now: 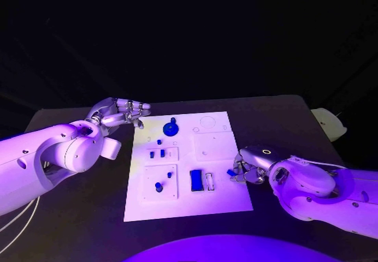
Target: Assemble the parts on the task board
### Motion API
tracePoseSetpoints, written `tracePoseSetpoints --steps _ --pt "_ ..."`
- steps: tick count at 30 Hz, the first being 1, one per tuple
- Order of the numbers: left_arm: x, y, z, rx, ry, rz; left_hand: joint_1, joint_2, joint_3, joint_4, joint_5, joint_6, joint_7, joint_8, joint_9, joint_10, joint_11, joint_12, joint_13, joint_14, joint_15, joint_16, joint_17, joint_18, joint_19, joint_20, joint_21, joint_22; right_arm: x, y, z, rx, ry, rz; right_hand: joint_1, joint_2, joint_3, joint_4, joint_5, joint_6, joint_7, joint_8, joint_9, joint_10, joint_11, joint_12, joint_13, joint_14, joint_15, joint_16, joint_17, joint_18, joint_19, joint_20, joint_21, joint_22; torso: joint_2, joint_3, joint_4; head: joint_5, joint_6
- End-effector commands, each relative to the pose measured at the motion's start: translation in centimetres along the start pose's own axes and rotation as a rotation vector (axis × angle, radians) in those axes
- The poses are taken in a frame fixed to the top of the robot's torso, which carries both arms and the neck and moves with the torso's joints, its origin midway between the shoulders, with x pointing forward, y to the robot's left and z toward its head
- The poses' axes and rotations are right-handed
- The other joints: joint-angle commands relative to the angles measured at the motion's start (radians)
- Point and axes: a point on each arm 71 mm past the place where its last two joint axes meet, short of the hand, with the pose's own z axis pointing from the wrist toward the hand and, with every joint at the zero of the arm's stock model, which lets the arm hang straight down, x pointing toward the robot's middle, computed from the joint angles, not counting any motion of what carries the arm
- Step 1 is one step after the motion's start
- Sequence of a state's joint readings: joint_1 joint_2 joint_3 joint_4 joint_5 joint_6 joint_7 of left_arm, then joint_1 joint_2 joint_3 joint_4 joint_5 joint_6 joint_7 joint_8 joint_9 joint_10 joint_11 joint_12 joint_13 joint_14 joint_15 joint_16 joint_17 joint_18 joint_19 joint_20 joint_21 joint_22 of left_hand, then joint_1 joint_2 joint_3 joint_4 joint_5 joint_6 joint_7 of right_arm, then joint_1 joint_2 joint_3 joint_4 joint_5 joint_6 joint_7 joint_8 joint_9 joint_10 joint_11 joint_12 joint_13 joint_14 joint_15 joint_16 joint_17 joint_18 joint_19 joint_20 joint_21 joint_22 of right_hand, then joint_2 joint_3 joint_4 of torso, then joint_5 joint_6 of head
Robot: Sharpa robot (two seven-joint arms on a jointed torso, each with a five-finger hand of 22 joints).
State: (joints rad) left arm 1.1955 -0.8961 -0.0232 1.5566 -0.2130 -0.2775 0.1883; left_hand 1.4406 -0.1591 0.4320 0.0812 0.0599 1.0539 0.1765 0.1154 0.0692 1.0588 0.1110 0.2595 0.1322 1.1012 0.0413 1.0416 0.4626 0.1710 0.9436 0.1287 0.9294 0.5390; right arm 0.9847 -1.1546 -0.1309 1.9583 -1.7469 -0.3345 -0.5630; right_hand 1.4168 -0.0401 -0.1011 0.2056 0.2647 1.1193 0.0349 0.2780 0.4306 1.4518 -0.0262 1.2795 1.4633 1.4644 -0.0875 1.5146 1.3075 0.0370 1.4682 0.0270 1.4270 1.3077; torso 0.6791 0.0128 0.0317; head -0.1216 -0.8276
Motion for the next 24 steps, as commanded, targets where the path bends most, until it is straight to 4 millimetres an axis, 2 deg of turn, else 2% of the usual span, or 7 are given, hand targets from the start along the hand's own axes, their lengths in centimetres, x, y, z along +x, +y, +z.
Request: tracePoseSetpoints --steps 1,9,12,16,19,24 --pt "0.29 -0.10 0.05 0.008 0.022 -0.001 0.002 0.008 -0.006 0.002 0.000 -0.010 0.000 0.006 0.001 -0.007 0.003 0.006 0.001 -0.005 -0.002 0.007 -0.002 0.013 -0.005 0.004 -0.004 -0.001 0.81 -0.32 0.07 0.015 0.044 -0.064 0.068 0.051 0.015 -0.005 -0.001 0.009 -0.001 -0.007 -0.005 0.005 -0.011 -0.008 -0.098 0.081 -0.007 -0.003 0.141 -0.006 0.042 -0.006 -0.004 0.223 0.000 -0.0002 -0.0003 0.000 0.002" --pt "0.38 -0.06 0.11 0.003 0.027 -0.002 0.001 0.008 -0.006 0.003 0.000 -0.009 0.000 0.007 0.001 -0.007 0.003 0.007 0.001 -0.005 -0.001 0.007 -0.002 0.013 -0.005 0.004 -0.004 -0.001 1.02 -0.45 0.38 0.019 0.059 -0.087 0.062 0.041 0.035 0.001 0.019 0.008 0.001 -0.014 -0.007 0.000 -0.009 -0.017 -0.103 0.080 -0.005 -0.005 0.137 -0.005 0.039 -0.006 -0.012 0.220 0.001 -0.0002 0.0023 -0.001 0.006" --pt "0.40 -0.05 0.11 0.002 0.028 -0.002 0.001 0.008 -0.006 0.003 0.000 -0.009 0.000 0.007 0.001 -0.007 0.003 0.007 0.001 -0.005 -0.001 0.007 -0.002 0.013 -0.005 0.004 -0.004 -0.001 1.13 -0.49 0.52 0.021 0.067 -0.096 0.055 0.037 0.045 0.007 0.030 0.008 0.003 -0.017 -0.008 0.000 -0.008 -0.018 -0.103 0.080 -0.005 -0.006 0.137 -0.005 0.039 -0.005 -0.013 0.220 0.001 0.0001 0.0013 0.000 0.006" --pt "0.41 -0.04 0.11 0.001 0.028 -0.002 0.001 0.008 -0.006 0.003 0.000 -0.009 0.000 0.007 0.001 -0.007 0.003 0.007 0.001 -0.005 -0.001 0.007 -0.002 0.013 -0.005 0.004 -0.004 -0.001 1.27 -0.55 0.65 0.025 0.082 -0.096 0.003 0.011 0.065 0.056 0.124 0.006 0.007 -0.030 -0.014 0.000 -0.005 -0.020 -0.104 0.080 -0.001 -0.006 0.137 -0.005 0.038 -0.002 -0.015 0.220 0.002 0.0000 0.0002 0.004 0.005" --pt "0.41 -0.03 0.11 0.001 0.028 -0.002 0.001 0.008 -0.006 0.003 0.000 -0.009 0.000 0.007 0.001 -0.007 0.003 0.007 0.001 -0.005 -0.001 0.007 -0.002 0.013 -0.005 0.004 -0.004 -0.001 1.35 -0.54 0.66 0.029 0.091 -0.083 -0.005 0.000 0.096 0.077 0.162 0.004 0.011 -0.041 -0.021 0.000 -0.002 -0.021 -0.104 0.080 0.001 -0.006 0.137 -0.004 0.038 -0.001 -0.016 0.220 0.002 0.0000 0.0003 0.005 0.007" --pt "0.39 -0.02 0.10 0.000 0.028 -0.002 0.001 0.008 -0.006 0.003 0.000 -0.009 0.000 0.007 0.001 -0.007 0.003 0.007 0.001 -0.005 -0.001 0.007 -0.002 0.013 -0.005 0.004 -0.004 -0.001 1.28 -0.27 0.52 0.029 0.090 -0.042 -0.001 -0.011 0.149 0.080 0.200 0.011 0.010 -0.050 -0.027 0.004 -0.003 -0.015 -0.099 0.081 0.000 -0.003 0.143 -0.006 0.042 -0.001 -0.007 0.222 0.002 0.0007 -0.0006 0.007 0.006"
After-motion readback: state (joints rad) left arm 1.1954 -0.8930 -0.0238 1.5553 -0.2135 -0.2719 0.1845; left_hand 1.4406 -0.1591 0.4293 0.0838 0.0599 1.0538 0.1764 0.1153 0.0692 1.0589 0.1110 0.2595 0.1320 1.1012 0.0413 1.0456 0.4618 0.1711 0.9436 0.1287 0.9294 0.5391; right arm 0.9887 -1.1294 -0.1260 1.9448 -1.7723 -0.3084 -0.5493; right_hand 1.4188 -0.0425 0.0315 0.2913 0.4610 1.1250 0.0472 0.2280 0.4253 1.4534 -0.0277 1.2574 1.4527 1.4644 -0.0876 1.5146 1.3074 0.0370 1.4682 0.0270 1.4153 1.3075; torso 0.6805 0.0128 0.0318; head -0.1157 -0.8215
